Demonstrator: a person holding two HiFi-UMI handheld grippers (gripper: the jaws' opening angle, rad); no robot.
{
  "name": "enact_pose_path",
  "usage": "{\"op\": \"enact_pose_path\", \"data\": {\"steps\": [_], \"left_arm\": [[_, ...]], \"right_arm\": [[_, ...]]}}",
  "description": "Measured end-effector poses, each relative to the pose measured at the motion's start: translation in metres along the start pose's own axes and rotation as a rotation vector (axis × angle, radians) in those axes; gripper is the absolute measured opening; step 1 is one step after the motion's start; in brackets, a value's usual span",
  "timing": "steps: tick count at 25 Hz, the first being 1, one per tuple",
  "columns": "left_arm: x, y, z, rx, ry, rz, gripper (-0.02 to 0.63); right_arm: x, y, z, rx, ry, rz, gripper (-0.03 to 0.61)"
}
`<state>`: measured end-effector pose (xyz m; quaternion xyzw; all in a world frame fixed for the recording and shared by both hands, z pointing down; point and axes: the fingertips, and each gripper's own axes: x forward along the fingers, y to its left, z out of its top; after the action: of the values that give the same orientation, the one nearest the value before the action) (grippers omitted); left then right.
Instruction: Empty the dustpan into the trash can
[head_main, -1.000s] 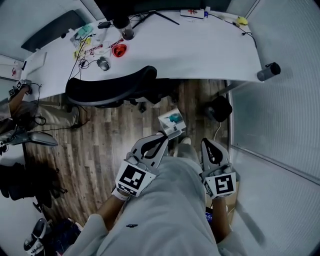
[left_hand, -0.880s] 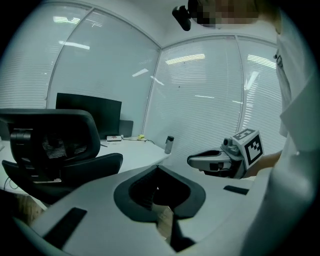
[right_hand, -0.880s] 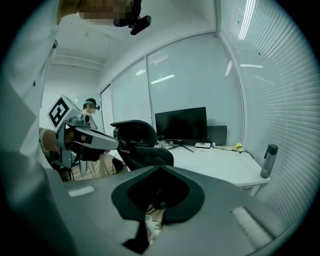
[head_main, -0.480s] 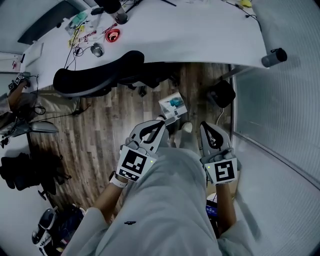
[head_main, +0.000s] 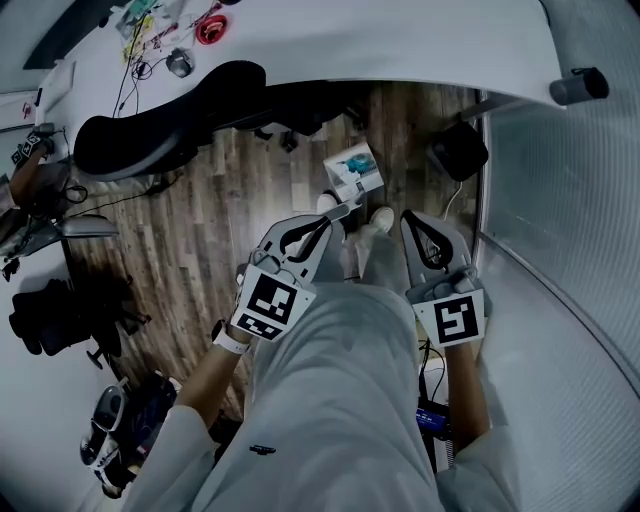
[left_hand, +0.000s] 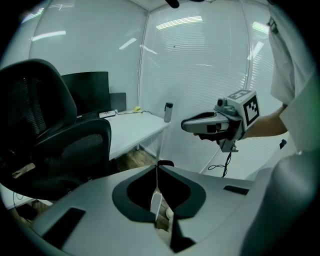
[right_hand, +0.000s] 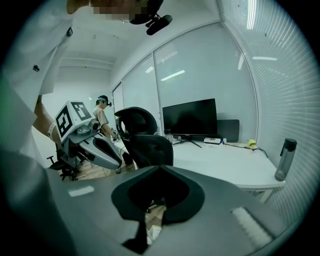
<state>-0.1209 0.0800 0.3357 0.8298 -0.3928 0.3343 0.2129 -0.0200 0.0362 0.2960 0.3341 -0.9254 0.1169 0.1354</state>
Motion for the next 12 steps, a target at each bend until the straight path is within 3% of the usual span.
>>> {"op": "enact_pose_path", "data": {"steps": [12], "left_arm": [[0.035, -0.004, -0.042, 0.045, 0.108, -0.034, 0.038]], "right_arm": [[0.017, 0.005, -0.053, 0.033, 0.068, 0.083, 0.01]]}}
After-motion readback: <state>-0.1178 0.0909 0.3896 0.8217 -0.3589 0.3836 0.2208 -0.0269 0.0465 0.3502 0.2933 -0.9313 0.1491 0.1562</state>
